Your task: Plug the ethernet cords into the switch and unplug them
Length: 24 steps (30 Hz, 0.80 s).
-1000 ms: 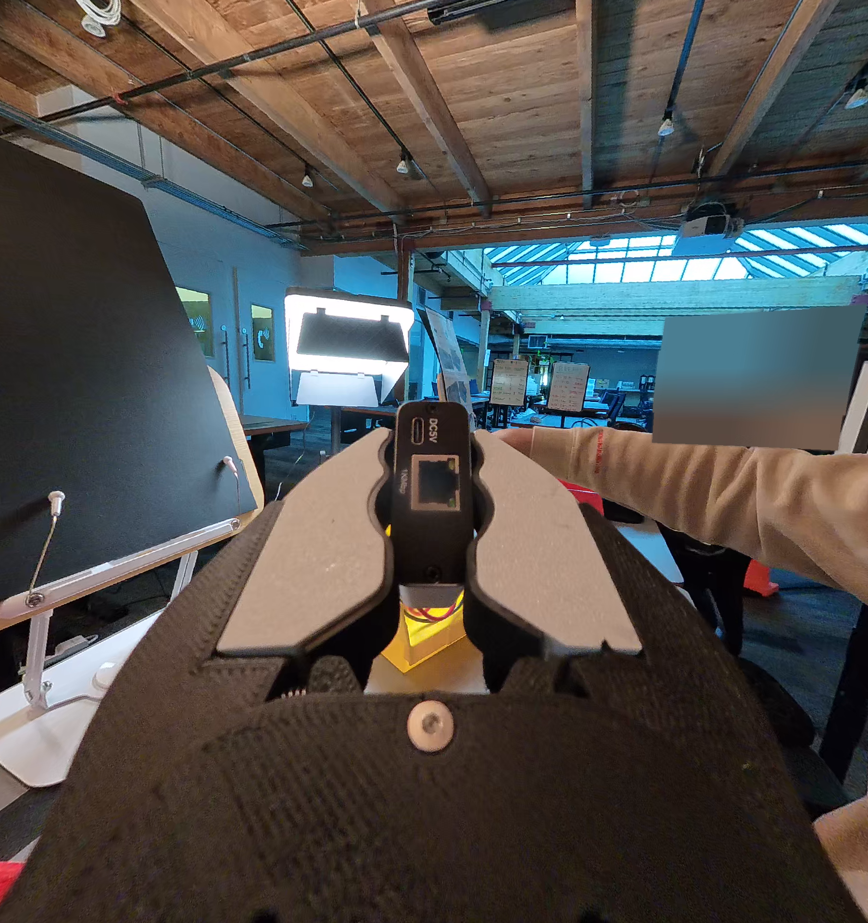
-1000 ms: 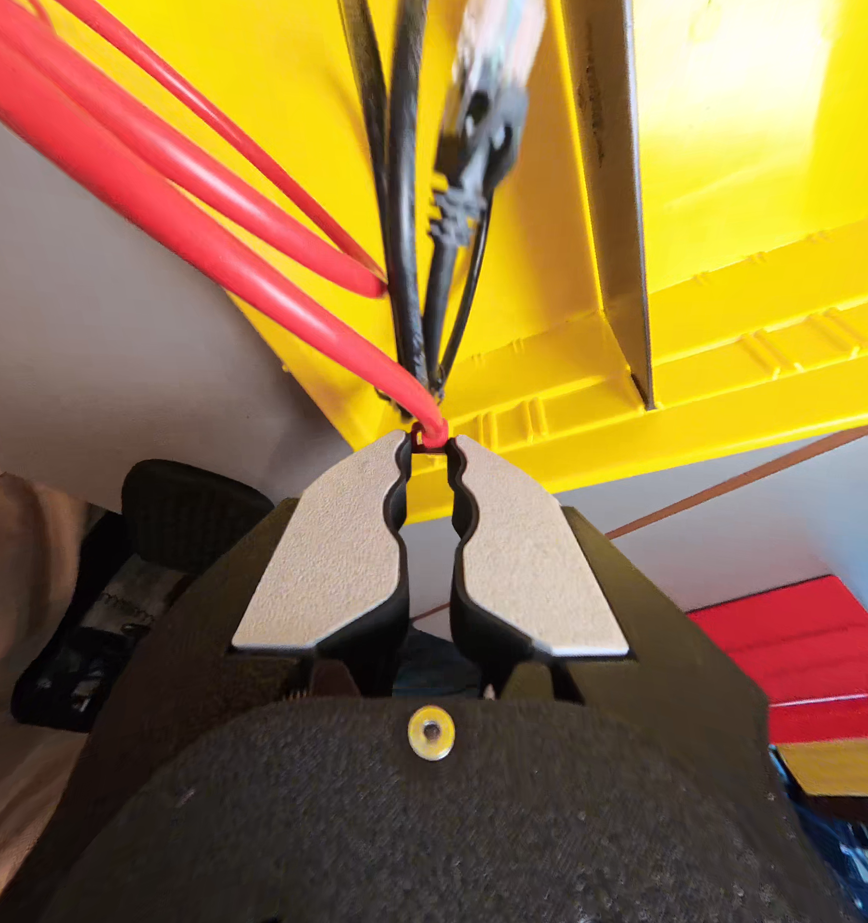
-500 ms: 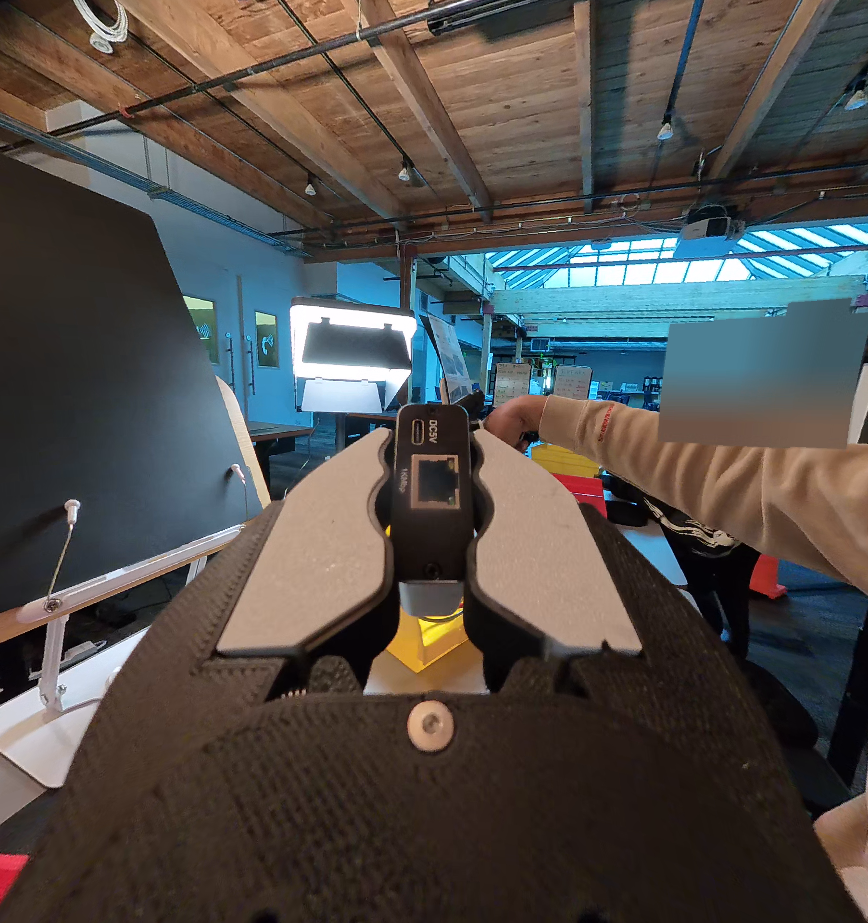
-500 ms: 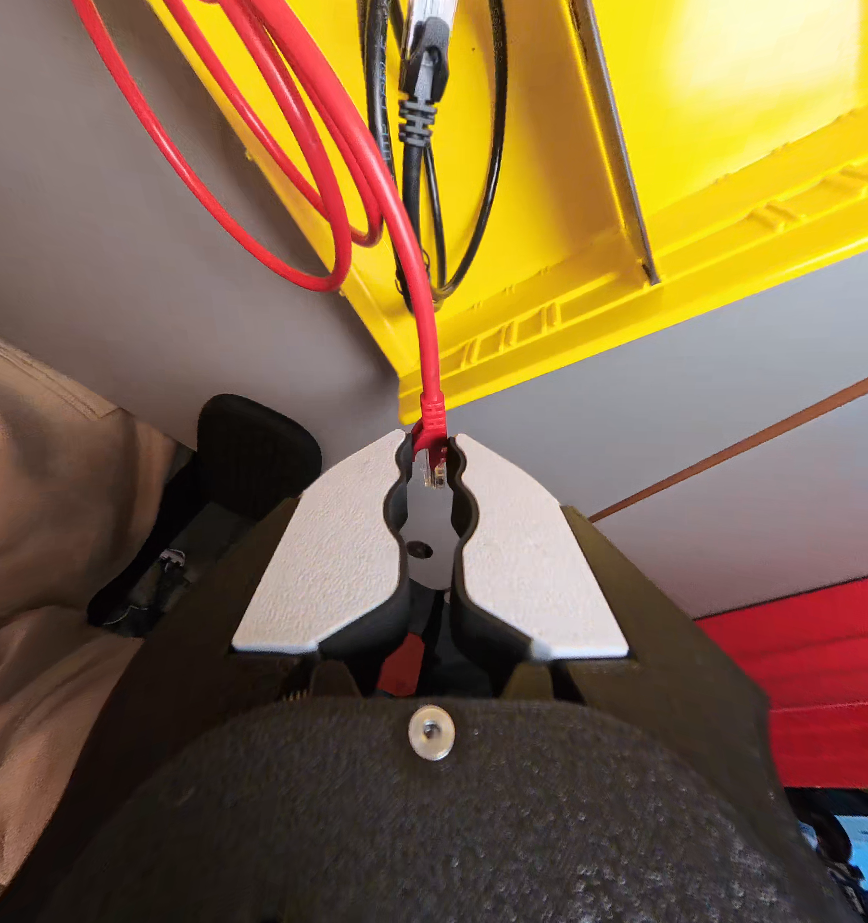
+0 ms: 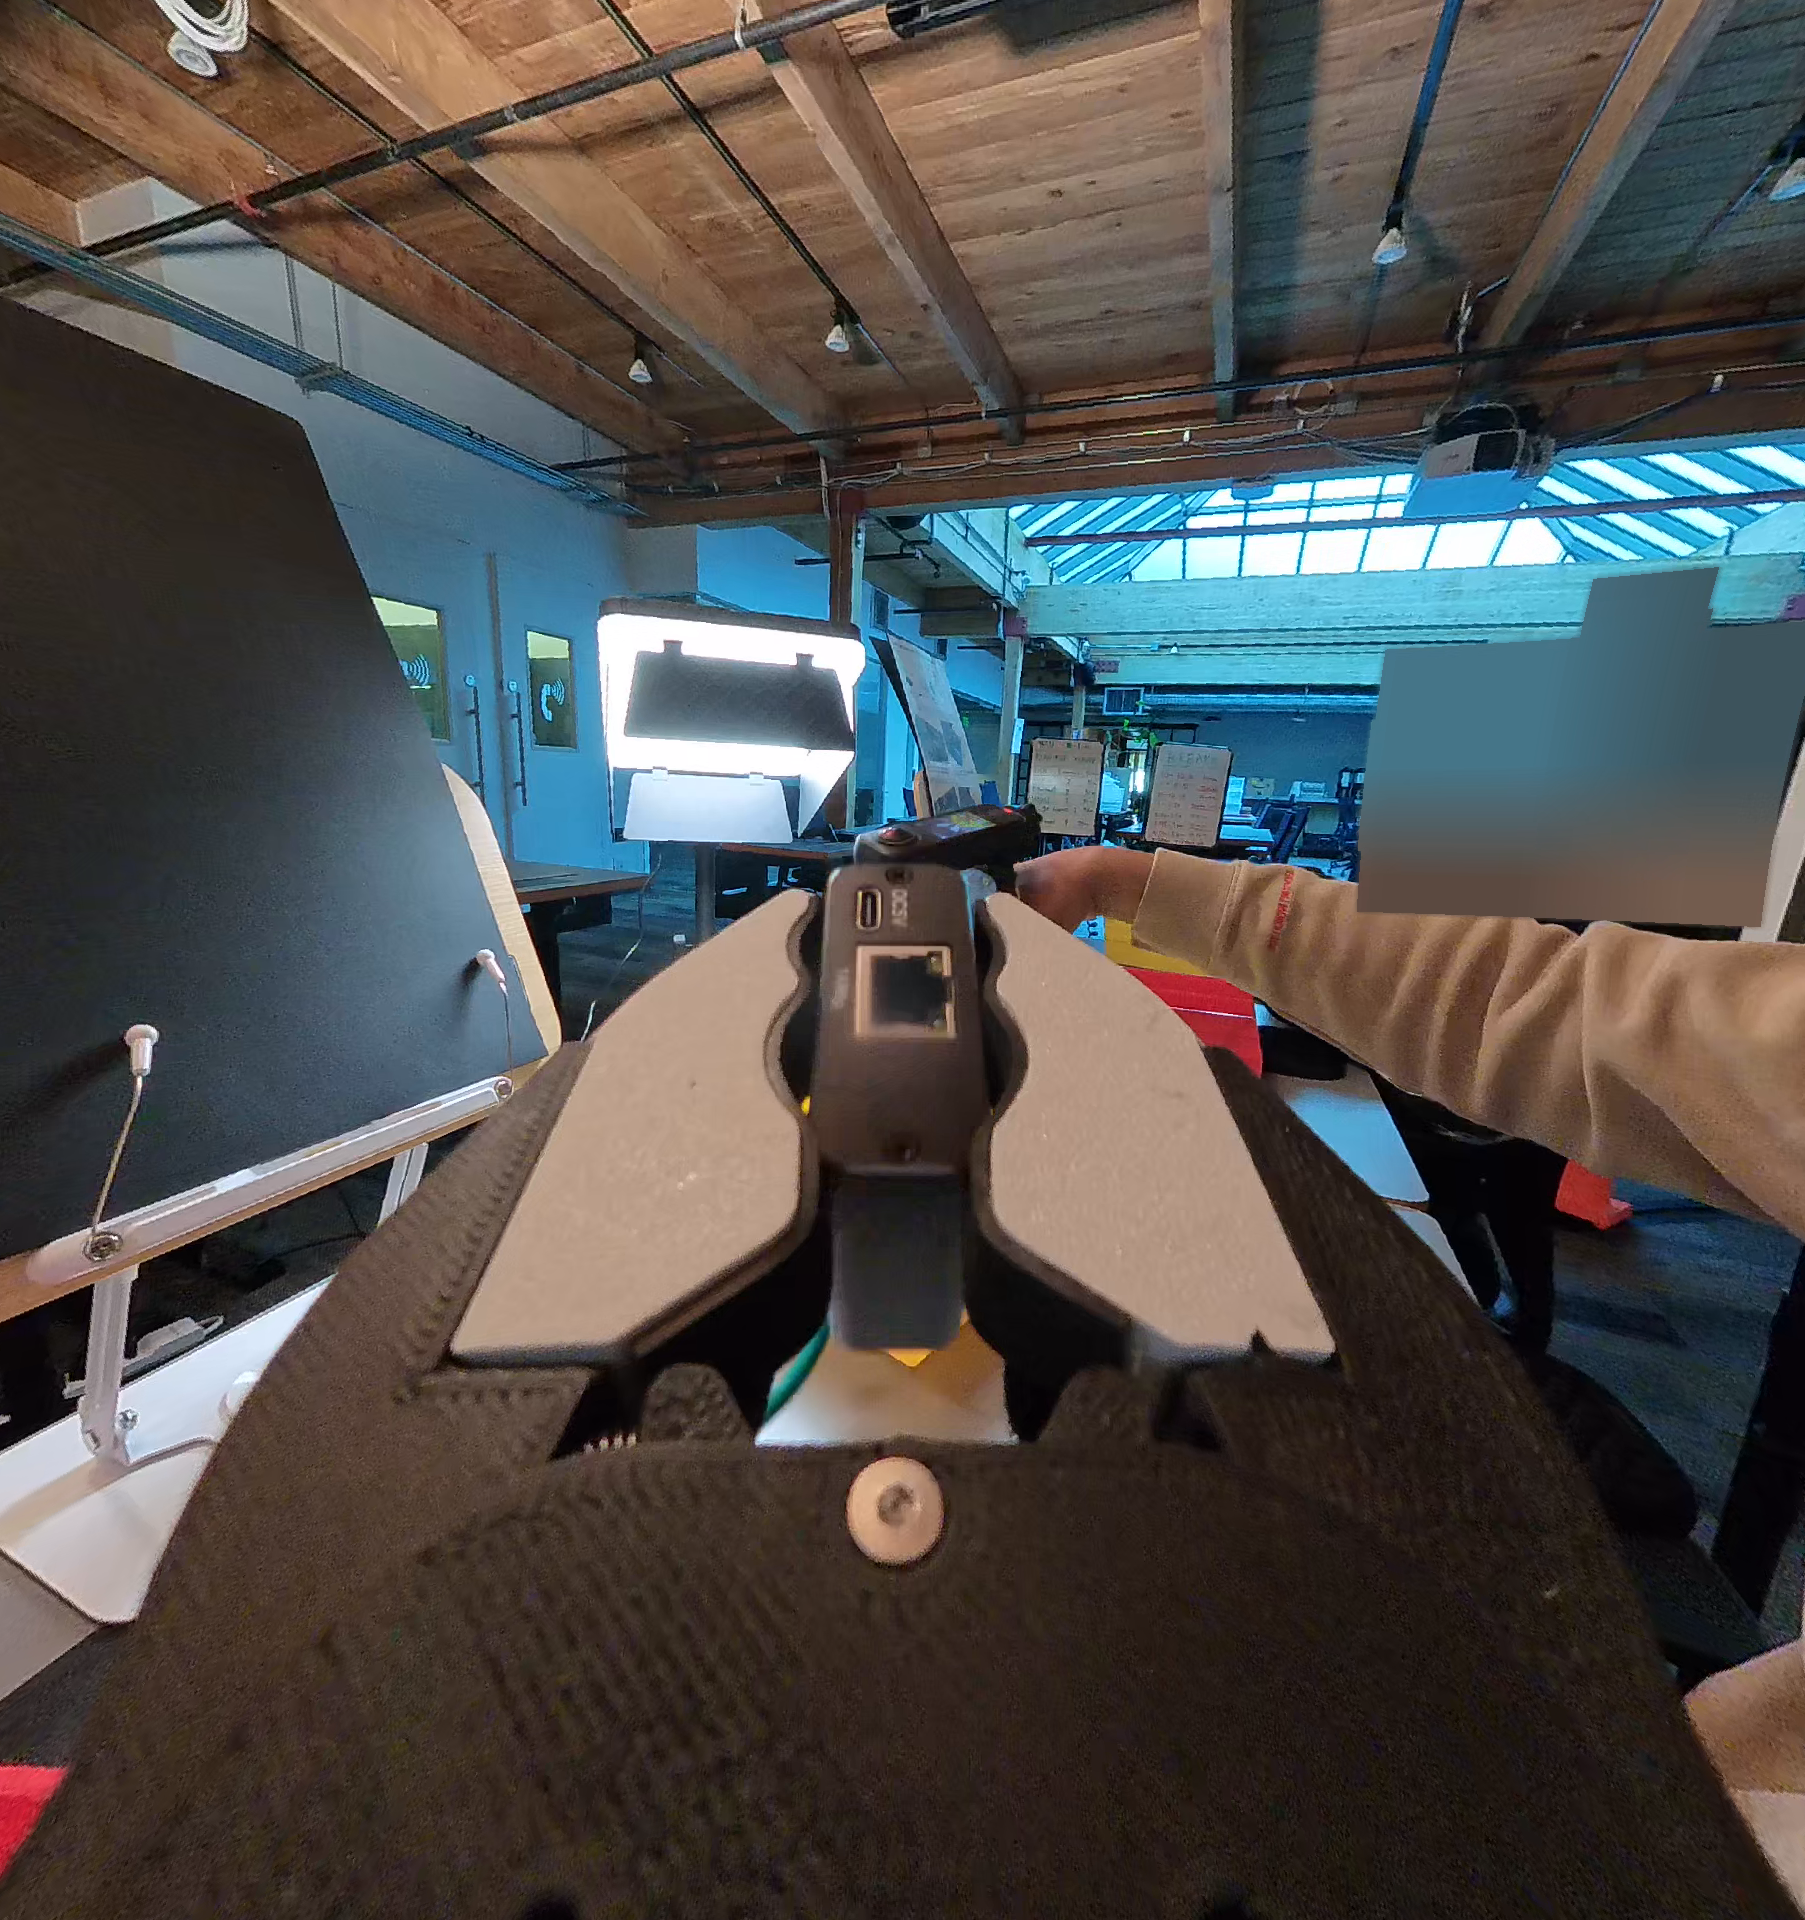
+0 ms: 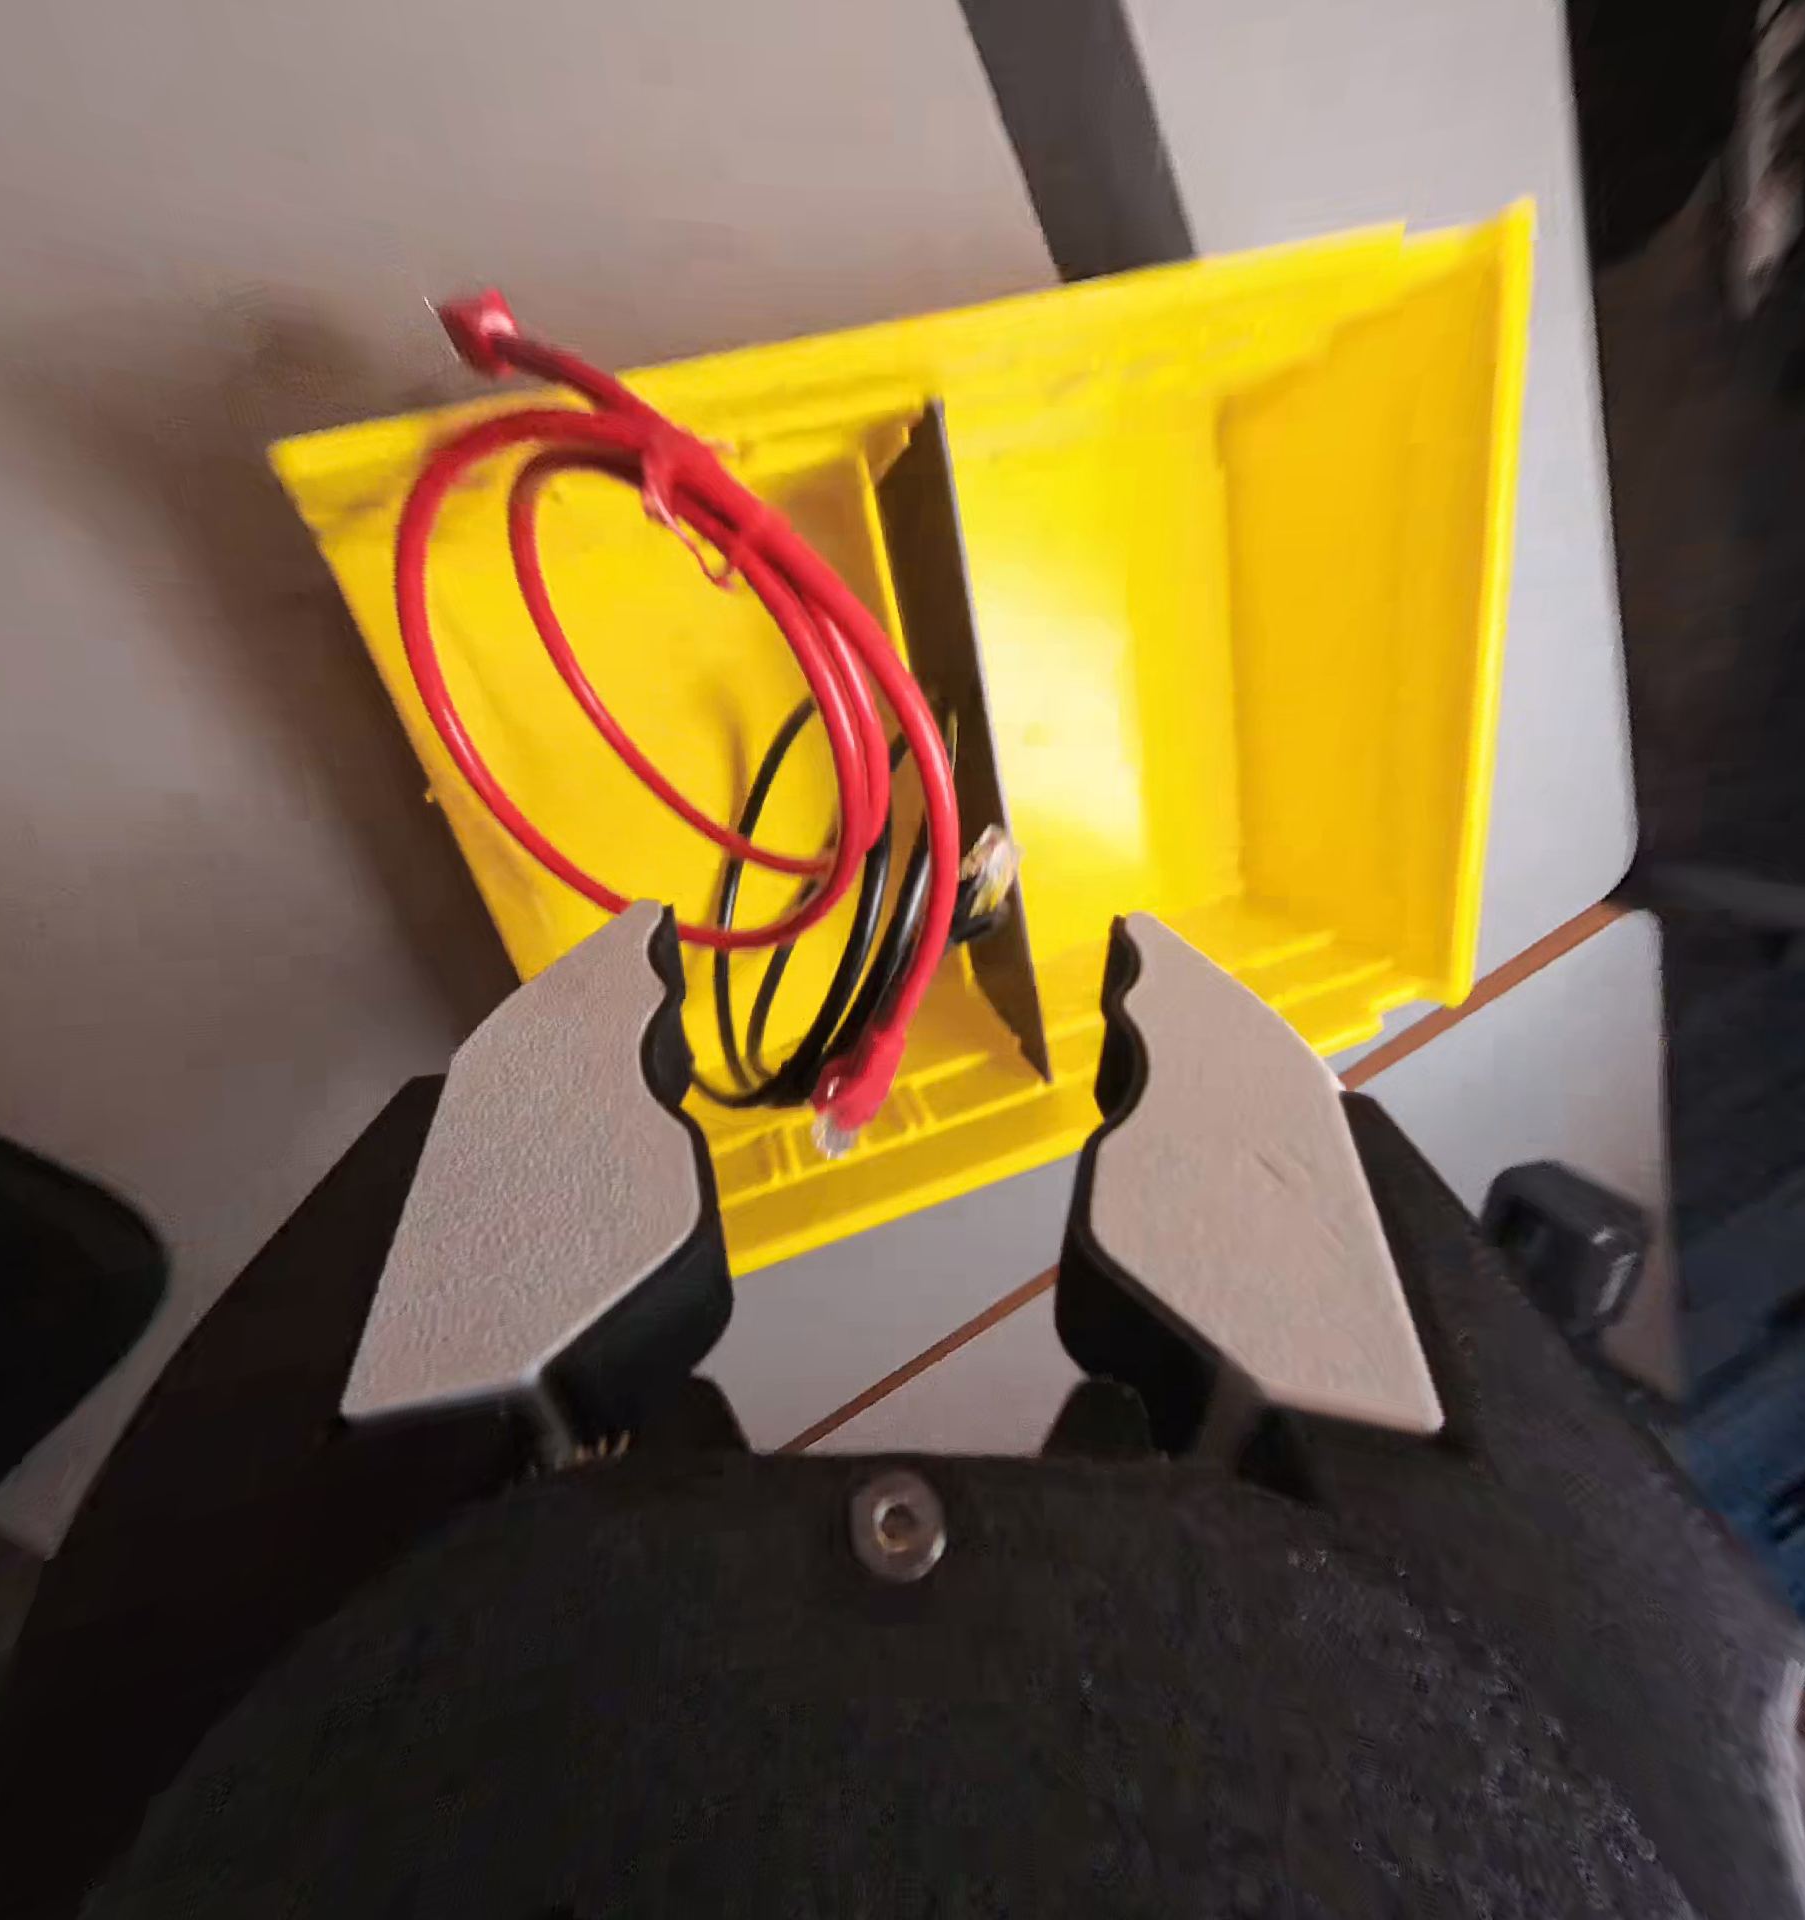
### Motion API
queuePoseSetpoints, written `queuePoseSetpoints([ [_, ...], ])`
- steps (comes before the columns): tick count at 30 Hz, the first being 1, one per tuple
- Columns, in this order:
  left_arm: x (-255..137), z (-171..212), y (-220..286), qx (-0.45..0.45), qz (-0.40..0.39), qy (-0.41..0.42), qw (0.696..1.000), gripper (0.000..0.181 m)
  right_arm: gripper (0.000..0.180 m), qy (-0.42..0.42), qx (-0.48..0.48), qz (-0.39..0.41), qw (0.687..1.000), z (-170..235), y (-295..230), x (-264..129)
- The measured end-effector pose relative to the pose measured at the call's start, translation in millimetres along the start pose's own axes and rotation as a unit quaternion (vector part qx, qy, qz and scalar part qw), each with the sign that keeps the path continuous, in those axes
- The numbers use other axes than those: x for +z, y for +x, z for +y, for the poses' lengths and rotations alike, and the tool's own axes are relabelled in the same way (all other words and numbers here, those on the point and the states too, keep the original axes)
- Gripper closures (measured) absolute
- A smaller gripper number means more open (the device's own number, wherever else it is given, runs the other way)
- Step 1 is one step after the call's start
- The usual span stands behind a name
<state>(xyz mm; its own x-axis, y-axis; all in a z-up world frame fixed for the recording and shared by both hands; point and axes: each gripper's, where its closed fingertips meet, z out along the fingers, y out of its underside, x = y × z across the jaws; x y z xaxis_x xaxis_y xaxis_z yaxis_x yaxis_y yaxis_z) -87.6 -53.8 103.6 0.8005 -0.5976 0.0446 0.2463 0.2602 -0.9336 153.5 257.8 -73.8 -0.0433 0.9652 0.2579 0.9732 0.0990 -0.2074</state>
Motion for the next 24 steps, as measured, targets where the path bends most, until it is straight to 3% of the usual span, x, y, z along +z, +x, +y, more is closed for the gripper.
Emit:
queuePoseSetpoints([
  [3, 1, 1, 0, 0.001, 0.001, -0.003, 1.000, 0.155, 0.105, 0.034, -0.096, 0.058, 0.993, -34, -9, 5],
  [6, 0, 0, 2, -0.001, 0.003, -0.001, 1.000, 0.155, 0.109, 0.003, -0.190, 0.119, 0.974, -47, -15, 28],
  [9, -1, -3, 4, -0.004, 0.008, 0.003, 1.000, 0.155, 0.157, -0.025, -0.246, 0.155, 0.956, -53, -17, 47],
  [10, -2, -5, 3, -0.004, 0.005, 0.006, 1.000, 0.154, 0.158, -0.032, -0.250, 0.149, 0.956, -52, -19, 45],
  [15, -3, -7, 4, -0.002, 0.008, 0.006, 1.000, 0.155, 0.163, 0.029, -0.136, 0.097, 0.985, -52, -7, -18],
  [18, -1, -6, 5, -0.003, 0.009, 0.005, 1.000, 0.154, 0.163, -0.003, -0.080, 0.053, 0.995, -26, -6, -45],
  [22, 3, -3, 11, 0.004, 0.013, -0.001, 1.000, 0.154, 0.163, -0.050, -0.038, -0.054, 0.997, 4, -36, -26],
  [24, 4, -3, 14, 0.008, 0.016, -0.003, 1.000, 0.154, 0.163, -0.084, -0.035, -0.033, 0.995, 15, -29, -2],
])
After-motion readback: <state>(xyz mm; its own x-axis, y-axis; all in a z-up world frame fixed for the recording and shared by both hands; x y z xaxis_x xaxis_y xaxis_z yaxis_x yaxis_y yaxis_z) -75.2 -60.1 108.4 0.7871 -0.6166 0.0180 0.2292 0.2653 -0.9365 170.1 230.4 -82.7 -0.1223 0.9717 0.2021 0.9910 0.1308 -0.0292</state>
